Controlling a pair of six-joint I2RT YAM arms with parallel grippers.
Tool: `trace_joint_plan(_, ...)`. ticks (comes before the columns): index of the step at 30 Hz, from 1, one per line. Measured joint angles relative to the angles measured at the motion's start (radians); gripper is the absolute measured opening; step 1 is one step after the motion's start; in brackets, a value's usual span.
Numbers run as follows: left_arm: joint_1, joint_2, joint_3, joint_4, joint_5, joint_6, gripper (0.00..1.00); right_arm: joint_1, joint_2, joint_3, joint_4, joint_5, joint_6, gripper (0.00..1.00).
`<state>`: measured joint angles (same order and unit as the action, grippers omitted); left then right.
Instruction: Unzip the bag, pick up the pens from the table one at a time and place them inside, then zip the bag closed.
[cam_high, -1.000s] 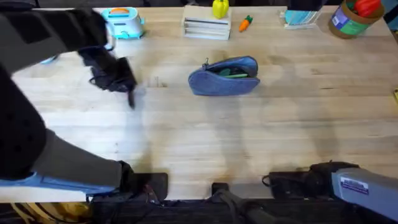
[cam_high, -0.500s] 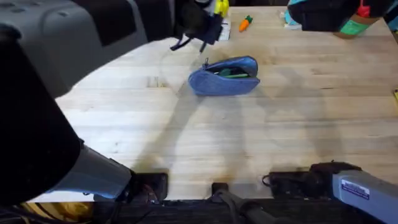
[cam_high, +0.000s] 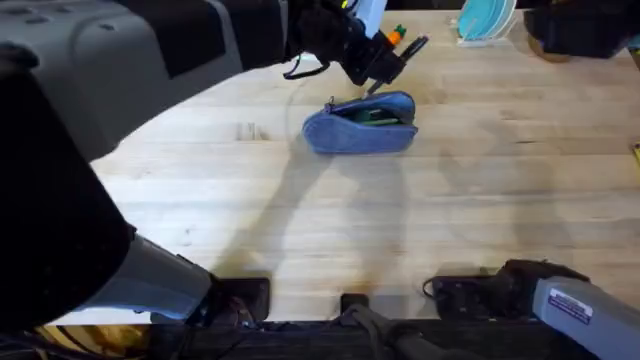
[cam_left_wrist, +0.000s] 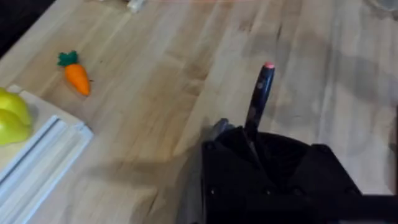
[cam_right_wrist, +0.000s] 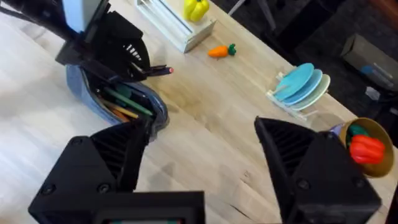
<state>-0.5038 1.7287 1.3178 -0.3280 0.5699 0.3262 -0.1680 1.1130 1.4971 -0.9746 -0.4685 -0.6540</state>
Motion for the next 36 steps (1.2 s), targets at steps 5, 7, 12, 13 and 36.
trace_joint_plan(5,0.002,0.000,0.000,-0.078,0.192,0.038,0.041,-0.002,0.000,0.000,0.000,0.000,0.000,0.997)
trace_joint_plan(7,0.002,0.000,0.000,-0.122,0.204,0.073,0.041,-0.002,0.000,0.000,0.000,0.000,0.000,0.997)
trace_joint_plan(12,0.002,0.000,0.000,-0.185,0.160,0.157,0.041,-0.002,0.000,0.000,-0.002,0.000,0.001,0.998)
trace_joint_plan(13,0.002,0.001,0.000,-0.186,0.136,0.168,0.041,-0.002,0.000,0.000,-0.004,0.000,0.000,0.998)
trace_joint_plan(36,0.002,0.140,0.000,-0.263,-0.040,0.217,0.072,-0.002,0.023,0.000,-0.023,-0.001,0.001,0.998)
